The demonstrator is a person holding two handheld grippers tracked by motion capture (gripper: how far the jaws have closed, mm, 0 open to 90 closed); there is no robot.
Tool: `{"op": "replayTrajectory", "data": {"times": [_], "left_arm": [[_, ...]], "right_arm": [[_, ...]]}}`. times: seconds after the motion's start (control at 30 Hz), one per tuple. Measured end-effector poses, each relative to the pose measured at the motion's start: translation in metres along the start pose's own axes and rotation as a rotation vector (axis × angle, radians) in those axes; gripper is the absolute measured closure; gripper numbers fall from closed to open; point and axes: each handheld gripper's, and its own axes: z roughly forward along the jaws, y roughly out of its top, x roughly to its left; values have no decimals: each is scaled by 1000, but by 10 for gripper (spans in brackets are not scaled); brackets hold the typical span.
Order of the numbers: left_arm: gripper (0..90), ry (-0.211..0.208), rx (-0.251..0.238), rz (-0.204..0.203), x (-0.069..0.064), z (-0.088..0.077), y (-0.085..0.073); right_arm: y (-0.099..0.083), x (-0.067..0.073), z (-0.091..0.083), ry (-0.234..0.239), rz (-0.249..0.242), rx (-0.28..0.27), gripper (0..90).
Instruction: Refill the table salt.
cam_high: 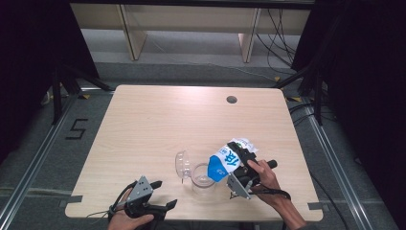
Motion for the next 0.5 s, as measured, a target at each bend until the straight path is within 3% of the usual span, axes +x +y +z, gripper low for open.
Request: {"op": "replayTrajectory", "data": {"times": [0.1,0.17,0.23,0.27,0.3,0.5], "left_arm": [[152,0,-6,-1,0,0,0],[152,0,-7,-2,0,1,0],[152,1,-6,-2,0,0,0],[152,0,-6,-2,0,0,0],[152,1,-6,-2,0,0,0],[152,4,-3,13,0,0,1]], "right_arm": [[0,1,0,0,6,0,460],[1,0,0,-7,-27,7,461],[0,0,0,-13,-28,8,461],[2,-4,0,-18,-86,7,462],[2,-5,0,-20,-113,3,463],[2,-5,0,-26,-114,11,463]]}}
